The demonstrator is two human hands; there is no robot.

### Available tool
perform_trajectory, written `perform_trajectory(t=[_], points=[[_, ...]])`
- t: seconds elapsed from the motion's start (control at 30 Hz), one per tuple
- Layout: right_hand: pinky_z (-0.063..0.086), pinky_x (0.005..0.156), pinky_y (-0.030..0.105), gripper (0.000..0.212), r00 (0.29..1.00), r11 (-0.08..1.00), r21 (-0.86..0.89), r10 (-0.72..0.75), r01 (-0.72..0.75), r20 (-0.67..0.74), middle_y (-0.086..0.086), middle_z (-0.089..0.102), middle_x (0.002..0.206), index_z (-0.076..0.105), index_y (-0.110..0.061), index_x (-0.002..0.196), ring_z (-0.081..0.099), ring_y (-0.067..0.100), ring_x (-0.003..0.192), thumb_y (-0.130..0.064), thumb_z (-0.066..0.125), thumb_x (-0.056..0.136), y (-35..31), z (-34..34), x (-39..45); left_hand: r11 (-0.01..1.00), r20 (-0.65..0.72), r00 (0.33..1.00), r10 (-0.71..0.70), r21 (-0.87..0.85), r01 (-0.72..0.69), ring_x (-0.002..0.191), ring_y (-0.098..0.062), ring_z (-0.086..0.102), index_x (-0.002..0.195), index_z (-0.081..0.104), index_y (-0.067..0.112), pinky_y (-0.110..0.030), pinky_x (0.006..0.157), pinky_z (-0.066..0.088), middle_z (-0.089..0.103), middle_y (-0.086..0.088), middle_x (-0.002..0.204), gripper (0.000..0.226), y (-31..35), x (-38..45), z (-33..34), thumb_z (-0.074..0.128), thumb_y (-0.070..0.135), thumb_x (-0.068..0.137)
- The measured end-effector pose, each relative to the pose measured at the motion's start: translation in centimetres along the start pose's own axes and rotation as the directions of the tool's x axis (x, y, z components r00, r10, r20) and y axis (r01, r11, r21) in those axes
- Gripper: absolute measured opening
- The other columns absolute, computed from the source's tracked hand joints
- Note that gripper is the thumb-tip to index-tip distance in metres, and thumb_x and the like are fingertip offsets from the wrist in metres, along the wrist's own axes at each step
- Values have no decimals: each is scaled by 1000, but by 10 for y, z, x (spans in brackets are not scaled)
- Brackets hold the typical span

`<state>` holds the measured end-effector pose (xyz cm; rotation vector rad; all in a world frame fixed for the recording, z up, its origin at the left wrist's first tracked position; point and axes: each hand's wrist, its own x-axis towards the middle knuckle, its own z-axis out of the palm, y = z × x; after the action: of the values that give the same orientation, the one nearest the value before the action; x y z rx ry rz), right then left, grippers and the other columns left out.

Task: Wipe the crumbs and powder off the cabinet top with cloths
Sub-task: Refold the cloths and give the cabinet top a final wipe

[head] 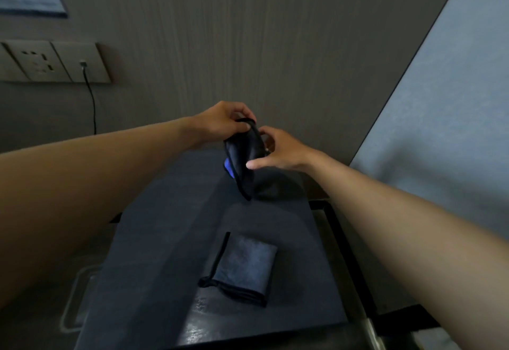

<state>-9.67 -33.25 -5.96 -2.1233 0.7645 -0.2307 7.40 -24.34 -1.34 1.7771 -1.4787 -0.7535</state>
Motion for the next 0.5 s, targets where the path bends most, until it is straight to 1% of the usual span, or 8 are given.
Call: perform_trajectory(t=[0.07,0.13,0.17,0.23,0.3,0.37,0.43,0.5], points=[[48,80,19,85,998,998,54,-40,38,49,-8,60,111,44,-24,136,59,4,97,-19,91,64,-5,-2,-3,998,19,999,37,43,-38,87,-10,65,112,68,11,-10,69,52,72,-7,104,21,5,-1,-6,60,4,94],[47,92,24,97,997,998,28,-54,53,60,-2,50,130,34,-28,145,51,8,114,-15,89,66,-13,-6,-6,987,61,994,86,128,-93,95,-10,67,112,72,13,-13,83,53,73,-3,107,23,9,-3,-14,61,7,93],[43,99,28,97,997,999,0,-38,38,62,0,43,137,33,-31,145,44,11,123,-16,88,67,-18,-9,-6,980,92,991,101,165,-115,98,-9,67,113,73,15,-10,84,50,73,-1,107,23,13,-6,-19,62,7,93],[38,104,33,75,997,1000,-27,-2,4,76,2,43,140,46,-28,134,38,13,128,-13,83,71,-29,-17,-4,961,154,980,126,228,-159,98,-6,65,113,73,15,-3,80,46,73,1,106,23,20,-10,-27,63,9,93],[42,94,31,43,996,1000,-7,-17,18,90,8,59,117,60,-14,111,52,15,110,2,76,74,-41,-27,-1,934,169,974,152,299,-197,98,-9,66,112,73,15,-6,81,48,73,-1,106,21,25,-13,-35,65,13,93],[45,76,24,24,997,999,-11,-32,33,71,6,62,84,63,-7,91,57,13,79,9,72,76,-54,-36,-2,919,145,980,137,350,-181,97,-13,66,107,71,18,-22,88,53,72,0,102,15,29,-16,-45,68,20,92],[41,67,20,19,997,998,-57,-23,27,76,-1,58,72,62,-13,80,52,8,68,3,72,79,-65,-42,-3,899,109,989,100,416,-137,96,-17,67,101,71,18,-36,91,53,71,-1,98,14,32,-20,-56,68,28,91],[39,64,20,23,996,999,-36,0,3,95,-5,54,70,58,-19,74,49,7,68,-2,70,82,-74,-42,-6,876,95,994,57,473,-96,94,-20,67,103,72,15,-40,89,53,72,-4,98,24,35,-28,-65,64,35,93]])
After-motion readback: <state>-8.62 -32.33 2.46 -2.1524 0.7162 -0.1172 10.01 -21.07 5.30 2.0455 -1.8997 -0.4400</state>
